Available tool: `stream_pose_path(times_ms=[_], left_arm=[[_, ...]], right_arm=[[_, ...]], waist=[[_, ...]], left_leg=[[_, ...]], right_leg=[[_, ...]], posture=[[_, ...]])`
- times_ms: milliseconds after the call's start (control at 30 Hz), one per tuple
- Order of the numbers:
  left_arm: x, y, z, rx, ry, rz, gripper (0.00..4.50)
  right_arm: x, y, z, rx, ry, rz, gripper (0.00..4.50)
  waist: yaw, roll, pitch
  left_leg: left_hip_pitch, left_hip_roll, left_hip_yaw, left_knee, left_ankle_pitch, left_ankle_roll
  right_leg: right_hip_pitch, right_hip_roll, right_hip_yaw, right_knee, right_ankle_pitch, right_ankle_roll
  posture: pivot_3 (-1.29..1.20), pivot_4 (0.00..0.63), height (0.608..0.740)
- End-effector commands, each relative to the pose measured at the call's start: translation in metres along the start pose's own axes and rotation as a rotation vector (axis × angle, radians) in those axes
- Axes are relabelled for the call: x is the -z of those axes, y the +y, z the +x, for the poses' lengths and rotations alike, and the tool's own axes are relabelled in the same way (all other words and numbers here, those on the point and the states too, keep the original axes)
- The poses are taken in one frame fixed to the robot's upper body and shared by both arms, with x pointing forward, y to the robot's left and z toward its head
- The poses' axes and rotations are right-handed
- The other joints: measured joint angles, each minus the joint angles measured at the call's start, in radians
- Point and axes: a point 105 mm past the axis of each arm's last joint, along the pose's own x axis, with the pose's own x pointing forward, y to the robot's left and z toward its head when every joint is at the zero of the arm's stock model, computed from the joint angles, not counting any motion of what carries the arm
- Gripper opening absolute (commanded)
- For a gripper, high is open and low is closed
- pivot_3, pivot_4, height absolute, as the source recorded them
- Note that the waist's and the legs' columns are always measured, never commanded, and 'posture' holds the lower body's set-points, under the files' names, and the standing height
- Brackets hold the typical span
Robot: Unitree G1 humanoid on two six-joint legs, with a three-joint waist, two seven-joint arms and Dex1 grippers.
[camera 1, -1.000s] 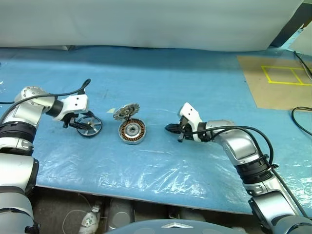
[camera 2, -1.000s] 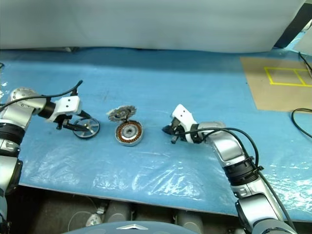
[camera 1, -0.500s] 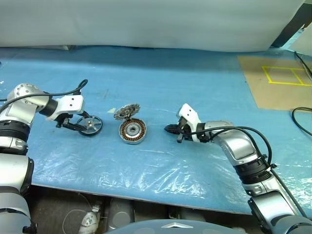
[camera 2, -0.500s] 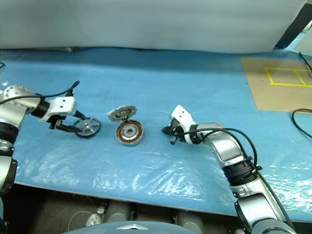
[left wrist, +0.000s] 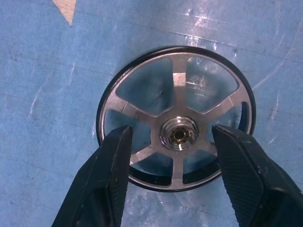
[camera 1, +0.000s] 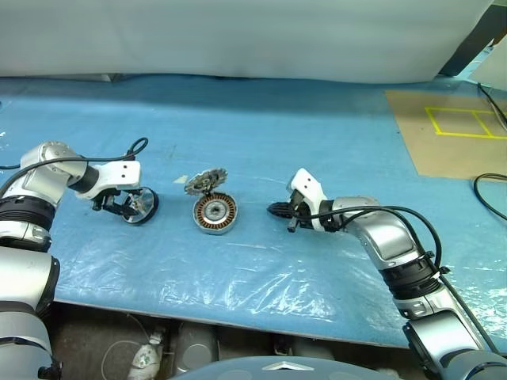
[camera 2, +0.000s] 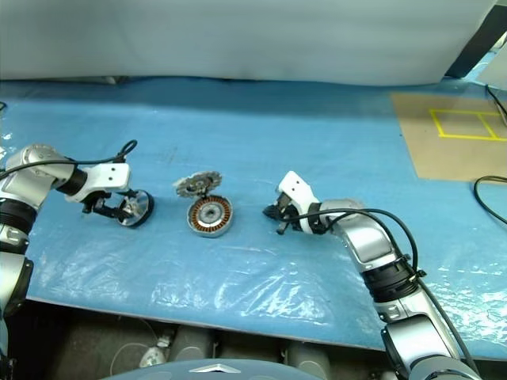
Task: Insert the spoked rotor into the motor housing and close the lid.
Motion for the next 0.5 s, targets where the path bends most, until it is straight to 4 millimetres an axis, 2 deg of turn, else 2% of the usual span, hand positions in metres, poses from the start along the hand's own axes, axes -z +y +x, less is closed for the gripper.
stream_pose_path(times_ms=[33,233,333,500], left_arm=[[-0.0019,-0.0024,0.0022,0.009,-0.007,0.018,2.8],[-0.0038,-0.0087,0.0094,0.031,-0.027,0.016,2.8],[-0.0032,-0.0099,0.0102,0.026,-0.031,0.023,2.3],[-0.0063,-0.0068,0.0097,-0.002,-0.052,0.044,2.23]], right_arm=[[-0.0078,0.0004,-0.0016,0.001,-0.02,-0.034,0.0],[-0.0076,0.001,-0.0013,0.001,-0.019,-0.036,0.0],[-0.0076,0.0007,-0.0013,0.0,-0.018,-0.036,0.0],[-0.0082,-0.0009,-0.0008,0.003,-0.02,-0.036,0.0]], waist=[[0.0,0.0,0.0],[0.0,0.0,0.0],[0.0,0.0,0.0],[0.002,0.0,0.0]], left_leg=[[0.0,0.0,0.0,0.0,0.0,0.0],[0.0,0.0,0.0,0.0,0.0,0.0],[0.001,0.0,0.0,0.0,0.0,0.0],[0.001,0.0,0.0,0.0,0.0,0.0]], right_leg=[[0.0,0.0,0.0,0.0,0.0,0.0],[0.0,0.0,0.0,0.0,0.0,0.0],[0.001,0.0,0.0,0.0,0.0,0.0],[0.001,0.0,0.0,0.001,0.0,0.0]], posture=[[0.0,0.15,0.74],[0.0,0.15,0.74],[0.0,0.15,0.74],[0.0,0.15,0.74]])
